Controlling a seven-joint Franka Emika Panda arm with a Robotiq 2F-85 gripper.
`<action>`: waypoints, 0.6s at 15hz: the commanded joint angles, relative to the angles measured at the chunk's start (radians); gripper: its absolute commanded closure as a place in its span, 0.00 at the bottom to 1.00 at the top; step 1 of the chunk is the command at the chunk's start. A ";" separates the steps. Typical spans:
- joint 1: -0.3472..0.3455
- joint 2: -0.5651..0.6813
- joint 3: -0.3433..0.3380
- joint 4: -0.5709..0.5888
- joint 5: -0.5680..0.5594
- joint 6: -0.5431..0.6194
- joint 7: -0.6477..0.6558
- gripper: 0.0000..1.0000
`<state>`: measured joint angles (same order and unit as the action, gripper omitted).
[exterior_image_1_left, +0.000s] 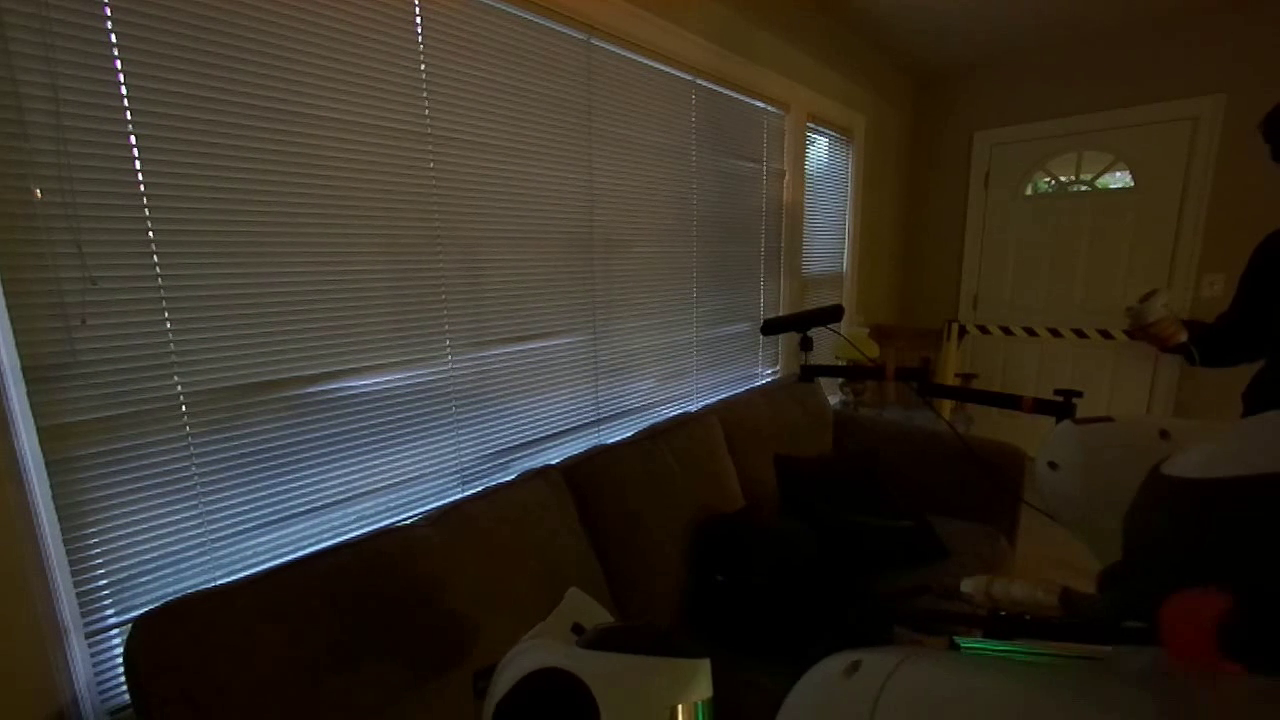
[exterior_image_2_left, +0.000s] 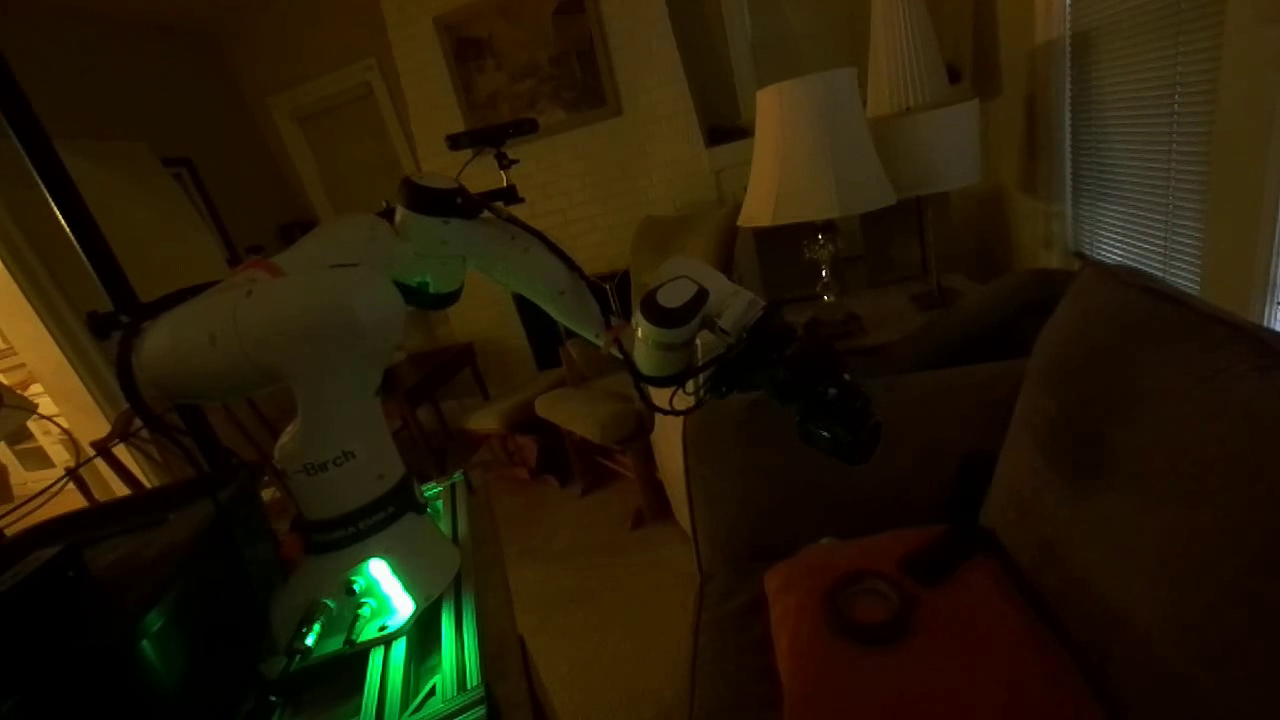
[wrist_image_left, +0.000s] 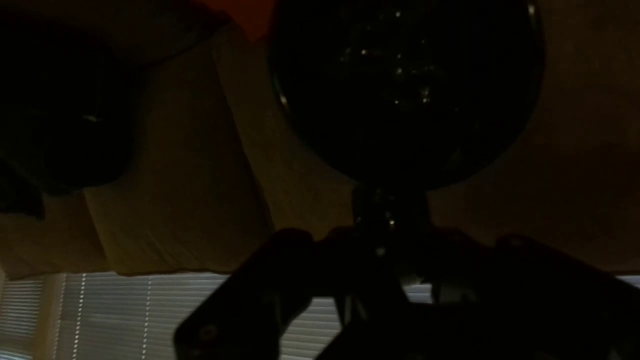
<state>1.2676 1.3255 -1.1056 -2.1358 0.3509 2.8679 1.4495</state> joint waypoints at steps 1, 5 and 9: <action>-0.060 0.006 -0.014 0.007 -0.035 -0.055 0.056 0.98; -0.131 -0.019 0.005 0.018 -0.047 -0.117 0.087 0.98; -0.201 -0.049 0.040 0.027 -0.044 -0.152 0.140 0.98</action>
<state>1.1153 1.3215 -1.0848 -2.1193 0.3342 2.7473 1.5301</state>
